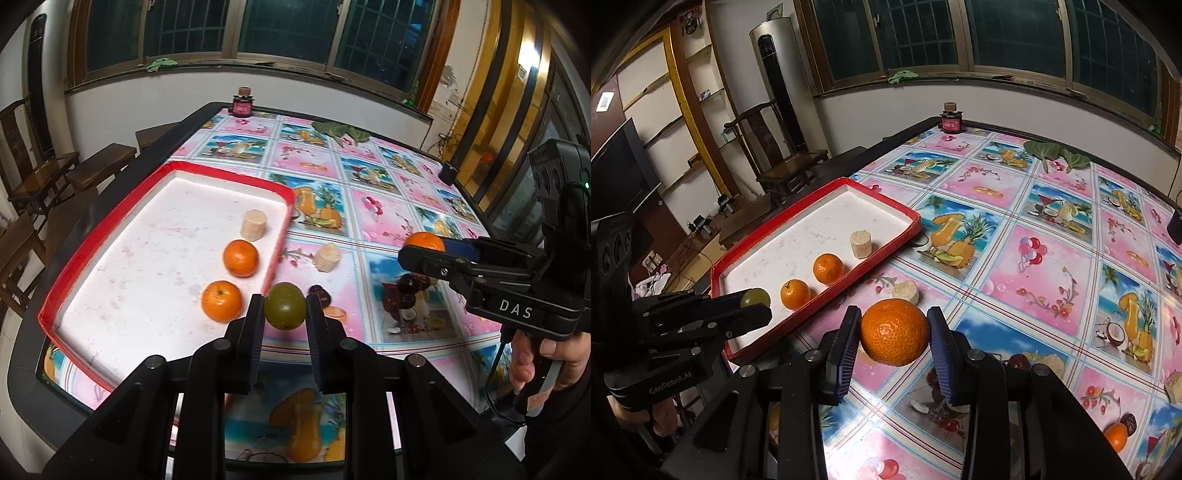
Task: Organize fruits
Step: 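Carry the held orange and grape toward the tray with both tools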
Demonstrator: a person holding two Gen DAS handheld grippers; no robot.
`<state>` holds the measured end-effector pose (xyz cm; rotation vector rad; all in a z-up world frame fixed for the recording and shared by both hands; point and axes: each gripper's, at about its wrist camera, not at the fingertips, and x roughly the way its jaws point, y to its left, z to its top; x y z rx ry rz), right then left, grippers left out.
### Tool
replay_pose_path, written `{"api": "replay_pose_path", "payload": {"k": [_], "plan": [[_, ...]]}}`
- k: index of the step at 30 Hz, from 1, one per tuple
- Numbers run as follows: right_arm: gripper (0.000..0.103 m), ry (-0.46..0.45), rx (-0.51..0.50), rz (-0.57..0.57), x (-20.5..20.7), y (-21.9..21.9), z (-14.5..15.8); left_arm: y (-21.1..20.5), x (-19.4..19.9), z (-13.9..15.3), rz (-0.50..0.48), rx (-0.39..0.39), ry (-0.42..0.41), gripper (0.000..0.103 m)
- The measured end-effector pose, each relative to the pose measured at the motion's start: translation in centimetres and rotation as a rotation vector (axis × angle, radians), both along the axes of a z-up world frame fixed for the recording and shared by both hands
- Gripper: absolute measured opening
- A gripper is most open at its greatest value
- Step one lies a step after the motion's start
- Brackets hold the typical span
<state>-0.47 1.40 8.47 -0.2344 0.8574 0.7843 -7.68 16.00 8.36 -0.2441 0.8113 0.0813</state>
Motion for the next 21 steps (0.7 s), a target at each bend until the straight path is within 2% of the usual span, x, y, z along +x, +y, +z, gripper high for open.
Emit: {"api": "replay_pose_path", "payload": {"k": [10,21], "plan": [[0.037,0.024,-0.002,0.019,0.5,1.8,-0.5,3.5,-0.3,-1.2,0.075,-0.036,0.022,0.02],[0.037,0.051,0.035,0.102,3.0,7.7,-0.4,6.5,0.5,-2.3,0.141,-0.029,0.04,0.02]]}}
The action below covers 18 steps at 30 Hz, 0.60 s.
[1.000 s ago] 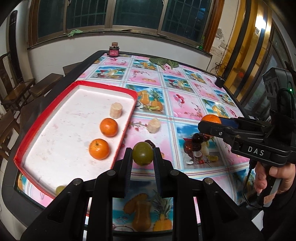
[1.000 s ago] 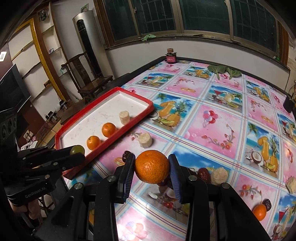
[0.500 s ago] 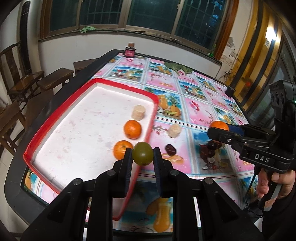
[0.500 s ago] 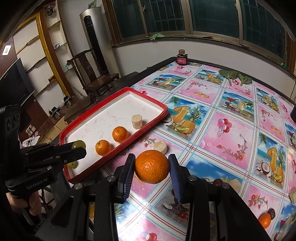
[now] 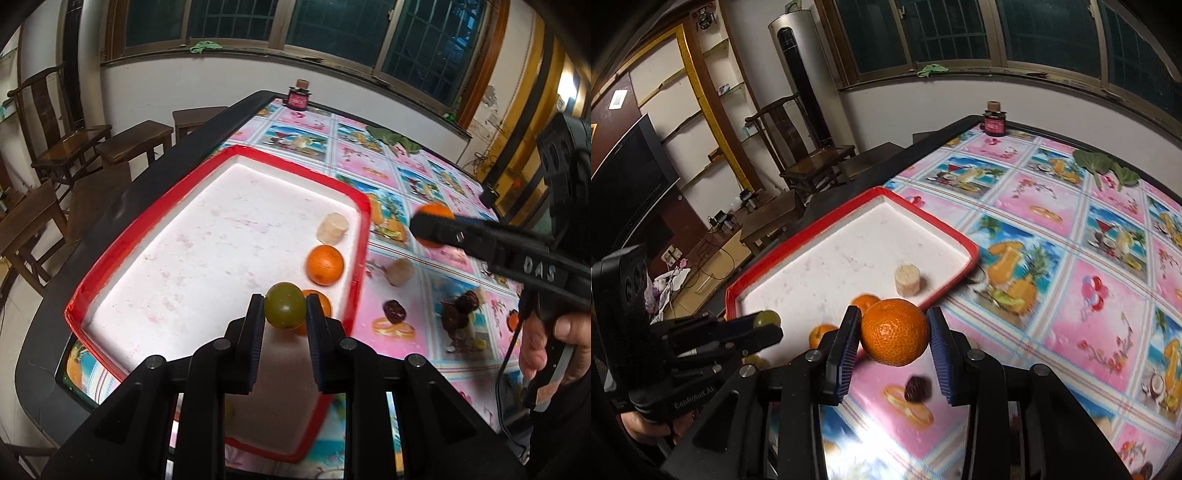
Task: Organize fruits
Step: 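Carry the held orange and grape toward the tray with both tools, then lower the orange into the tray and open the right tool while the left tool releases the grape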
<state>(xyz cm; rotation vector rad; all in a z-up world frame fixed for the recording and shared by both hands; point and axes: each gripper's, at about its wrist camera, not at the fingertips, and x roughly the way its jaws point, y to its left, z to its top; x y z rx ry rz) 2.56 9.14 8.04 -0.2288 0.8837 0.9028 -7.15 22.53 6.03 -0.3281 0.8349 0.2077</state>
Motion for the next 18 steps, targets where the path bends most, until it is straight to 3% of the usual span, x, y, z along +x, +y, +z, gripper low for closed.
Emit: {"api": "replay_pose_path", "payload": {"k": [18], "plan": [[0.037,0.016,-0.033,-0.056,8.4,6.4,-4.2,2.3,2.1,-1.9,0.066,0.035,0.055,0.02]]}}
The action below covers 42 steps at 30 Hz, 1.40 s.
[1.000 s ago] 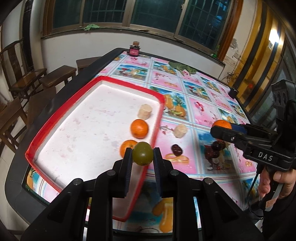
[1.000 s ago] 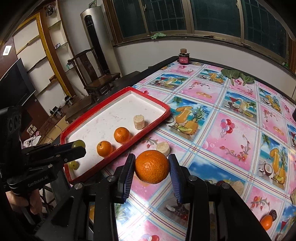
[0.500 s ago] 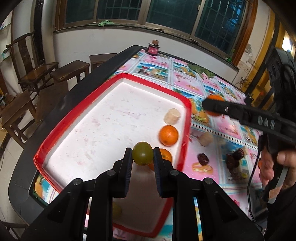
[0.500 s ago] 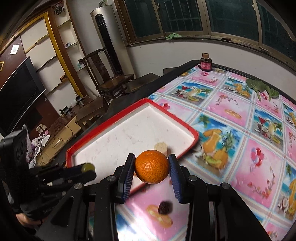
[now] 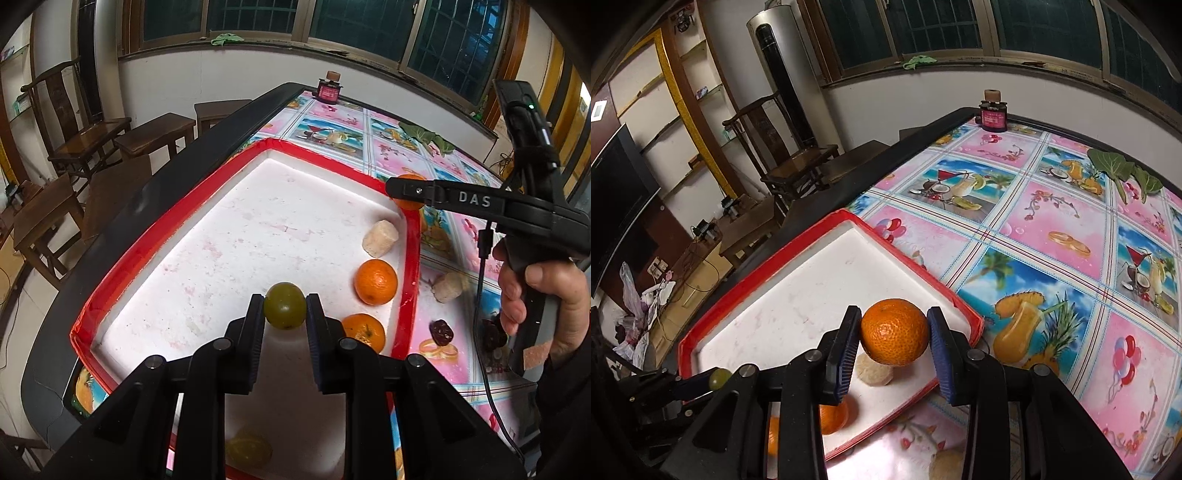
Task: Organize fruits
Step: 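Lower the orange into the tray and open the right tool while the left tool releases the grape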
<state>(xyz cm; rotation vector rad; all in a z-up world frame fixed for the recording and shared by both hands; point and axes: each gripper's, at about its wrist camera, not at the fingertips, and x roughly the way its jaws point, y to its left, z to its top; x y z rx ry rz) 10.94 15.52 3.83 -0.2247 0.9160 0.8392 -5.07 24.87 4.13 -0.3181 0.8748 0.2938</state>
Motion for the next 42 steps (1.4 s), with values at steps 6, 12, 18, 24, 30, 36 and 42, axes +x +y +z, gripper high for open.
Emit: {"api": "replay_pose_path", "payload": {"k": [6,12,18,24,30,36,42], "plan": [[0.037,0.01,-0.028,-0.012,1.0,0.5,-1.4,0.1,0.5,-0.5,0.001,-0.003,0.015,0.02],[0.037,0.007,-0.044,-0.009,1.3,0.7,-2.3,-0.1,0.7,-0.9,-0.002,-0.007,0.025,0.02],[0.037,0.009,-0.056,-0.008,1.3,0.9,-2.9,-0.1,0.7,-1.2,-0.004,-0.016,0.033,0.02],[0.038,0.009,-0.069,-0.004,1.3,1.4,-3.3,-0.1,0.7,-1.5,-0.006,-0.029,0.039,0.02],[0.038,0.003,-0.078,-0.004,1.1,1.5,-3.6,-0.2,0.6,-1.7,-0.008,-0.031,0.044,0.02],[0.039,0.0,-0.074,-0.011,0.8,1.2,-3.3,-0.3,0.4,-1.6,-0.007,-0.036,0.039,0.02],[0.05,-0.007,-0.042,-0.021,0.1,0.3,-2.1,-0.6,0.2,-1.5,-0.009,-0.05,0.041,0.02]]}}
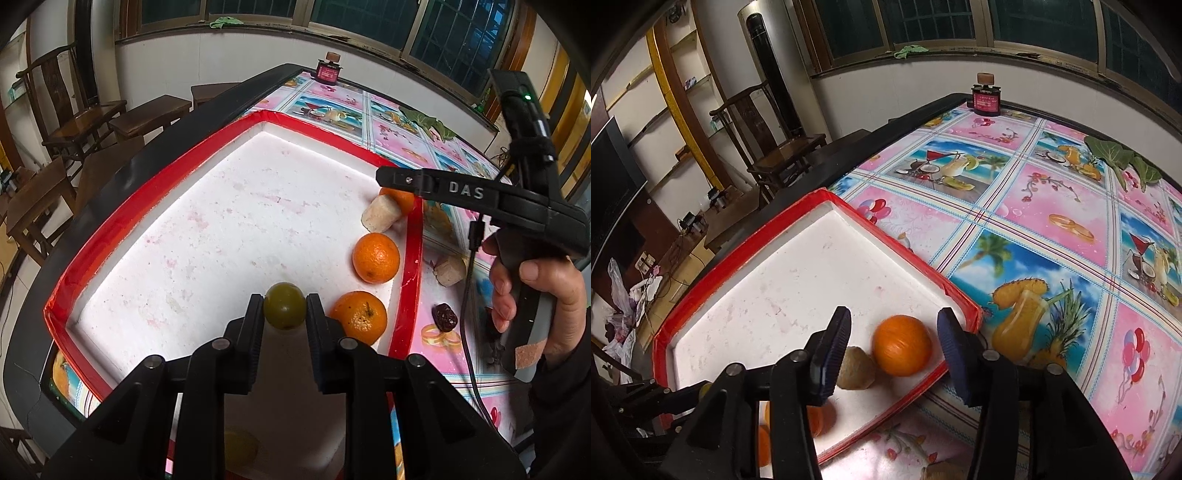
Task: Organize fruits
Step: 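Lower the orange into the tray and open the right tool while the left tool releases the grape, then move both open tools back toward the fruits on the tablecloth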
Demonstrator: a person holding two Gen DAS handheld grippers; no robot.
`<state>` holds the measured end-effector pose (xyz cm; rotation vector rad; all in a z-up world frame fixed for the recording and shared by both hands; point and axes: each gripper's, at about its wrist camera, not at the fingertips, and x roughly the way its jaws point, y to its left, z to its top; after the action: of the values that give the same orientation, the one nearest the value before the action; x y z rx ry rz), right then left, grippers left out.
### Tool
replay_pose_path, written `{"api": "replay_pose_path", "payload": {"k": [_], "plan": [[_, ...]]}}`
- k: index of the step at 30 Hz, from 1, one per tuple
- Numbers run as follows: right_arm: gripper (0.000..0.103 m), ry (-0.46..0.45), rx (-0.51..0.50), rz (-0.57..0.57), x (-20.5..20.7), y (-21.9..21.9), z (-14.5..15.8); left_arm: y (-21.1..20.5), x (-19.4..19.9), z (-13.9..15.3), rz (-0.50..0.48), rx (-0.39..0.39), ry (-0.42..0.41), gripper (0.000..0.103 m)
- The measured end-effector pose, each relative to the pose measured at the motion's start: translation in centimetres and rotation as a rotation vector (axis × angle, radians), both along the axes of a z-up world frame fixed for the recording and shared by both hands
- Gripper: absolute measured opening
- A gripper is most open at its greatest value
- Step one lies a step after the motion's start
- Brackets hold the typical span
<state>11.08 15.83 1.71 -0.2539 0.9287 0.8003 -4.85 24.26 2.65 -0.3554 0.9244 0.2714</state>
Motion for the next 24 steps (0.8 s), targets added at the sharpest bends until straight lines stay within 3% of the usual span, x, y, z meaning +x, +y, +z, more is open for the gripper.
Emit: {"api": "replay_pose_path", "payload": {"k": [4,7,8,24], "plan": [[0.051,-0.001,0.02,0.006,-0.9,-0.8,0.9,-0.2,-0.4,0.5,0.005,0.002,-0.008,0.023],[0.055,-0.007,0.044,0.011,-2.0,-1.7,1.8,-0.5,-1.2,1.4,0.021,0.024,-0.05,0.055],[0.055,-0.008,0.057,0.013,-2.5,-2.2,2.1,-0.6,-1.4,1.8,0.025,0.034,-0.071,0.059],[0.066,-0.007,0.156,0.025,-8.4,-8.6,5.2,-3.0,-2.1,3.8,-0.002,0.06,-0.107,0.059]]}}
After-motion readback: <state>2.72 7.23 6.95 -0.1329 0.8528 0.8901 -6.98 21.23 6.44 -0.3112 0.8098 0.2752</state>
